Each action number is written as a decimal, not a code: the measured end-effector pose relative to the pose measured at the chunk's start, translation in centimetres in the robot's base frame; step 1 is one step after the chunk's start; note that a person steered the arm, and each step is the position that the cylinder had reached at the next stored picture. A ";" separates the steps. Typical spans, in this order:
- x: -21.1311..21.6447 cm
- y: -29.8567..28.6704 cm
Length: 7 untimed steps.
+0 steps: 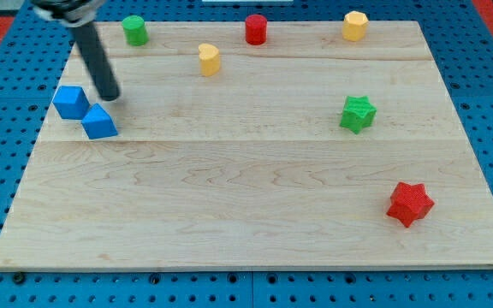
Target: Slide the yellow heart vertically below the red circle
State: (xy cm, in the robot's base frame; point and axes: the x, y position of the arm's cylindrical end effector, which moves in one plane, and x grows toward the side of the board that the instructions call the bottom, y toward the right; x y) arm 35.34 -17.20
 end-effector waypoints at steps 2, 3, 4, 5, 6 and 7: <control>-1.1 15.0; 0.4 11.7; -2.3 7.1; -8.4 8.2; -8.9 16.9; -8.5 27.4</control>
State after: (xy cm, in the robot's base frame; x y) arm 26.87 10.20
